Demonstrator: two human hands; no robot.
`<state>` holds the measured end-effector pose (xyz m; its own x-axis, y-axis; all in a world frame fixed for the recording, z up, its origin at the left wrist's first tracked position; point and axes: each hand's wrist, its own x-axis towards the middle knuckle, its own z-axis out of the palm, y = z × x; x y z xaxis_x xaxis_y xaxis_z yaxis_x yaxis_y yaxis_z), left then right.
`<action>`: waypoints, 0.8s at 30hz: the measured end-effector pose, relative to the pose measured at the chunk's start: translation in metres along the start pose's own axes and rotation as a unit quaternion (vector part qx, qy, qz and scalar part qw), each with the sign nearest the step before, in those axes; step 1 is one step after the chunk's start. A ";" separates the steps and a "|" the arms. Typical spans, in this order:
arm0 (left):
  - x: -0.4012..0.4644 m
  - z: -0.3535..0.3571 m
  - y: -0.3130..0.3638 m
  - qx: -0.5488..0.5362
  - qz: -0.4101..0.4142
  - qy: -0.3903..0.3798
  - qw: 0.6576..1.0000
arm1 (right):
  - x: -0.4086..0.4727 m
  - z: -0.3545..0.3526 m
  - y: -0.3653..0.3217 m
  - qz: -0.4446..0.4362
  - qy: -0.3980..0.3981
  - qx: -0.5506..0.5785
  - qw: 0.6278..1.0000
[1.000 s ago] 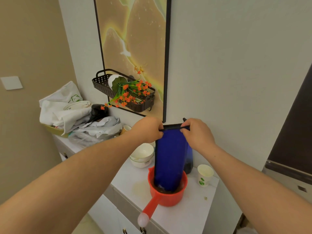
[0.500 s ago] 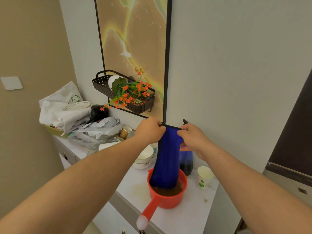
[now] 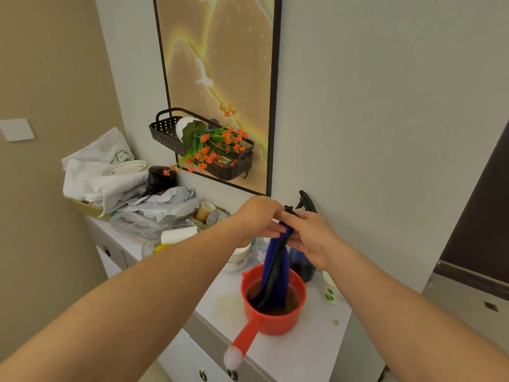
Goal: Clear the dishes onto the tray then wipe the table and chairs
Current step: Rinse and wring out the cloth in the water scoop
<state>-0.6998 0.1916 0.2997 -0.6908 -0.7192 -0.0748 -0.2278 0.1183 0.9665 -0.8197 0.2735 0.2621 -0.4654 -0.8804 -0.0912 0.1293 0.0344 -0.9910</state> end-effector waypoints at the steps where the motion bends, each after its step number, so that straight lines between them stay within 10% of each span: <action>1: 0.000 0.000 -0.001 -0.011 -0.005 -0.005 1.000 | 0.001 -0.001 0.001 -0.002 0.012 -0.006 1.000; 5: 0.008 -0.002 -0.015 0.095 -0.024 0.103 0.990 | 0.007 0.000 -0.001 -0.003 0.080 0.051 0.995; 12: 0.008 0.016 -0.057 0.132 -0.053 -0.044 0.989 | 0.010 -0.001 -0.033 -0.033 0.058 0.277 0.958; 24: 0.034 0.041 -0.077 0.045 -0.050 0.141 0.988 | 0.005 -0.035 -0.024 -0.010 0.094 0.379 0.920</action>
<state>-0.7335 0.1859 0.2128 -0.4468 -0.8906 -0.0850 -0.3538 0.0887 0.9311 -0.8557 0.2843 0.2820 -0.6089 -0.7772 -0.1591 0.6596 -0.3845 -0.6458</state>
